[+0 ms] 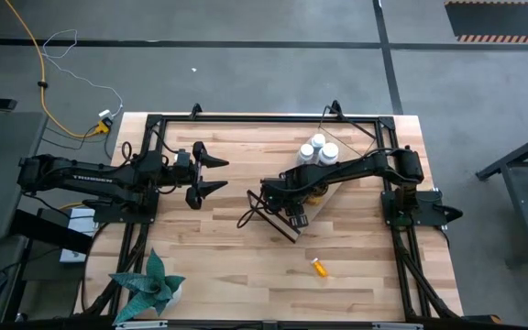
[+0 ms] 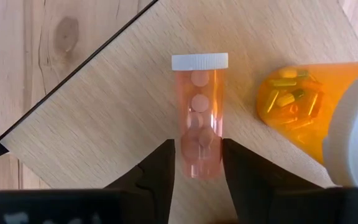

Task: Pick and place medicine bottles onto shelf by color
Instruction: Move the red pill bottle to the bottom center of the shelf

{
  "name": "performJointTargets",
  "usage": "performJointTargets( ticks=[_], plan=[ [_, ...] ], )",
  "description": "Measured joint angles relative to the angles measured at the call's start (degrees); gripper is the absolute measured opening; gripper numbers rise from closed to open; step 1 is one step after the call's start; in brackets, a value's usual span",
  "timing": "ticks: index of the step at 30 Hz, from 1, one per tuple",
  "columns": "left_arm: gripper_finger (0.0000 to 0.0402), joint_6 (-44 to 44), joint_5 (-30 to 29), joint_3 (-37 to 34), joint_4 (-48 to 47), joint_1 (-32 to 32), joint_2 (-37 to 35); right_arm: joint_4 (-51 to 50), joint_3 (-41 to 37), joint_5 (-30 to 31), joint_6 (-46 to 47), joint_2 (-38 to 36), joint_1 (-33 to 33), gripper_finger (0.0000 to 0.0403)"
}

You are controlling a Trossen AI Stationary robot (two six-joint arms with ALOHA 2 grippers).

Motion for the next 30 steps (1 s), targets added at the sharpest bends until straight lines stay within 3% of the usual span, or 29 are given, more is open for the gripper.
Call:
performJointTargets(
  ticks=[10, 30],
  plan=[
    [0.0282, 0.03, 0.00, 0.00, 0.00, -0.02, 0.00, -0.04, 0.00, 0.04, 0.00, -0.02, 0.00, 0.0074],
    [0.0282, 0.04, 0.01, 0.00, -0.02, 0.03, 0.00, -3.21, 0.05, -0.92, 0.17, -3.88, 0.12, 0.0078]
  ],
)
